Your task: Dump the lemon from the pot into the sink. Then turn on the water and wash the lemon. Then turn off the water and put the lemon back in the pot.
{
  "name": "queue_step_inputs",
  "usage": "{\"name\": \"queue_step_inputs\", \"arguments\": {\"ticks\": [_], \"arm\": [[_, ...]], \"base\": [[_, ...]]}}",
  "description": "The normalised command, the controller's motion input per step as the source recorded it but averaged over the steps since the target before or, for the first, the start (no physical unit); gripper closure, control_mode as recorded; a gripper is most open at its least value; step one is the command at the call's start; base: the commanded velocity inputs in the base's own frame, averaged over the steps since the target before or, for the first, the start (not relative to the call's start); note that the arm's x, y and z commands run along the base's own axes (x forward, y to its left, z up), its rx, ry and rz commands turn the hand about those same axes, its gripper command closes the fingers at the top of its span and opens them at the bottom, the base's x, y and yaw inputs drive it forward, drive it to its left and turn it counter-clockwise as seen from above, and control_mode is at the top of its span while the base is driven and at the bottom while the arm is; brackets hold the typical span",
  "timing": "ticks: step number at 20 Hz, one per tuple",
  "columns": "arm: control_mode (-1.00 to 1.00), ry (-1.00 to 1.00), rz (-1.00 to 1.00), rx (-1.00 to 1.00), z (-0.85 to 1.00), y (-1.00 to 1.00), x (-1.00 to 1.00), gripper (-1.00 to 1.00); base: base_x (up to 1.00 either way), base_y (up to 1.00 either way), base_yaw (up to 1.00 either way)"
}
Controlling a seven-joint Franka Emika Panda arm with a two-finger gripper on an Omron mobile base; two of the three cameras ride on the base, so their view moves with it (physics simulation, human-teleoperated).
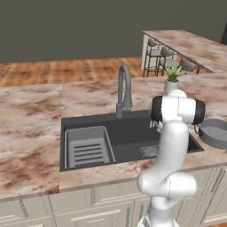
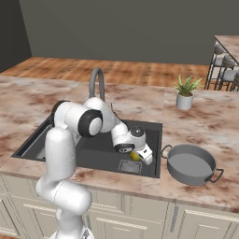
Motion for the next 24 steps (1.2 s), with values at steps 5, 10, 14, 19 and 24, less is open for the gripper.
{"name": "queue_step_inputs", "arguments": {"ticks": [5, 10, 14, 19, 24], "arm": [[-1.0, 0.0, -0.08, 0.0, 0.83, 0.15, -0.18, 1.0], [-1.0, 0.0, -0.05, 0.0, 0.85, 0.0, -0.12, 1.0], [-1.0, 0.0, 0.0, 0.0, 0.85, 0.0, -0.13, 1.0], [-1.0, 0.04, -0.01, 0.0, 0.85, 0.0, -0.18, 1.0], [-1.0, 0.1, -0.01, 0.0, 0.67, -0.16, -0.26, 1.0]], "base": [[0.0, 0.0, 0.0], [0.0, 0.0, 0.0], [0.0, 0.0, 0.0], [0.0, 0.0, 0.0], [0.0, 0.0, 0.0]]}}
